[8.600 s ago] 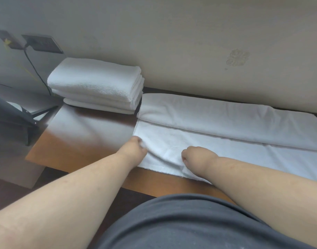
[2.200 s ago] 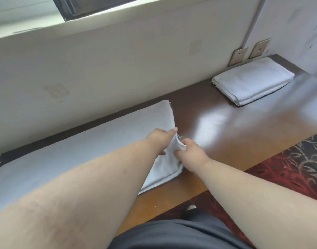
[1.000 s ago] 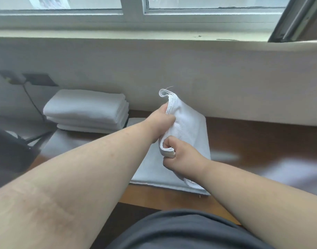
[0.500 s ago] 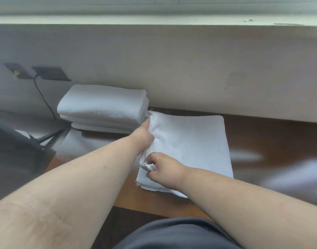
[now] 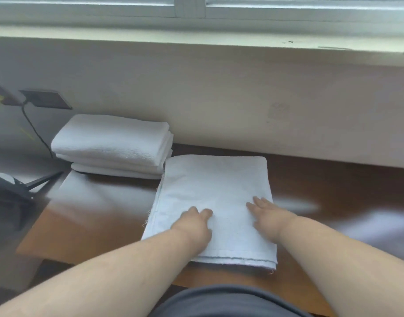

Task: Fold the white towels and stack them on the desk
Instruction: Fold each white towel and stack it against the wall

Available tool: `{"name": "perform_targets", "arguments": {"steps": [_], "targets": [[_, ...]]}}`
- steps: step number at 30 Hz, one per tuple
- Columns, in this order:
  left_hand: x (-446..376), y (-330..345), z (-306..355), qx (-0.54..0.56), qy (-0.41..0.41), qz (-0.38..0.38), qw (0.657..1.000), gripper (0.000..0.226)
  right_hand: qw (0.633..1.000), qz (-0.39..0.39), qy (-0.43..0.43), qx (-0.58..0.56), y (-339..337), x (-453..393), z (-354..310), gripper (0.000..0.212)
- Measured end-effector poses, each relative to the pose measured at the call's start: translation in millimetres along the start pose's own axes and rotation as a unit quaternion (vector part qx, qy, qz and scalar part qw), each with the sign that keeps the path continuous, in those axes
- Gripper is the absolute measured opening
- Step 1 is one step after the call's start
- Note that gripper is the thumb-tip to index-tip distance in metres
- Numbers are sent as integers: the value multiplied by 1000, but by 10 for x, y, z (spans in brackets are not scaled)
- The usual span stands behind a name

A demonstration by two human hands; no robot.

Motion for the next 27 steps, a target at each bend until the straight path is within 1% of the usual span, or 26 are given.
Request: {"name": "perform_targets", "arguments": {"steps": [2, 4, 8, 10, 13, 15, 17, 18, 20, 21, 23, 24, 25, 27], "targets": [[-38, 206, 158, -44, -16, -58, 997, 71, 1000, -21, 6, 3, 118, 49, 141, 65], [-101, 248, 283, -84, -28, -83, 993, 78, 1000, -18, 15, 16, 123, 130, 195, 65], [-237, 198, 491, -136, -32, -109, 984, 79, 997, -27, 53, 45, 96, 355, 274, 66], [-306, 179, 624, -160, -18, -118, 980, 77, 995, -31, 65, 68, 81, 538, 283, 61], [-407, 145, 793, -196, 12, -129, 972, 75, 991, -66, 26, 116, 166, 811, 178, 49], [-463, 104, 861, -242, 38, -133, 960, 85, 989, -90, -2, 115, 270, 934, 92, 48], [-491, 73, 908, -283, 61, -131, 948, 93, 991, -92, -28, 90, 354, 982, 44, 50], [-490, 60, 922, -293, 63, -127, 945, 95, 993, -87, -38, 65, 382, 969, 47, 51], [-465, 62, 962, -281, 62, -102, 952, 93, 997, -57, -58, -6, 357, 936, 96, 50], [-435, 94, 994, -258, 72, -77, 960, 88, 997, -16, -66, -42, 312, 901, 152, 47], [-348, 261, 1071, -205, 123, -39, 970, 69, 989, 94, -70, -86, 233, 795, 326, 47], [-284, 386, 1090, -190, 152, -39, 969, 63, 987, 120, -64, -84, 240, 744, 444, 52], [-217, 513, 1076, -194, 168, -52, 965, 62, 990, 113, -49, -71, 292, 697, 585, 59], [-133, 688, 965, -227, 156, -89, 957, 64, 998, 51, -9, -37, 488, 622, 887, 72]]}}
Point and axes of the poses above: each hand's wrist, its own x-axis away from the middle knuckle, its own y-axis out of the palm, z = x × y, the point moved 5 cm from there along -x, towards the middle knuckle, and after that the axes turned 9 degrees about y, right-handed, at the moved point
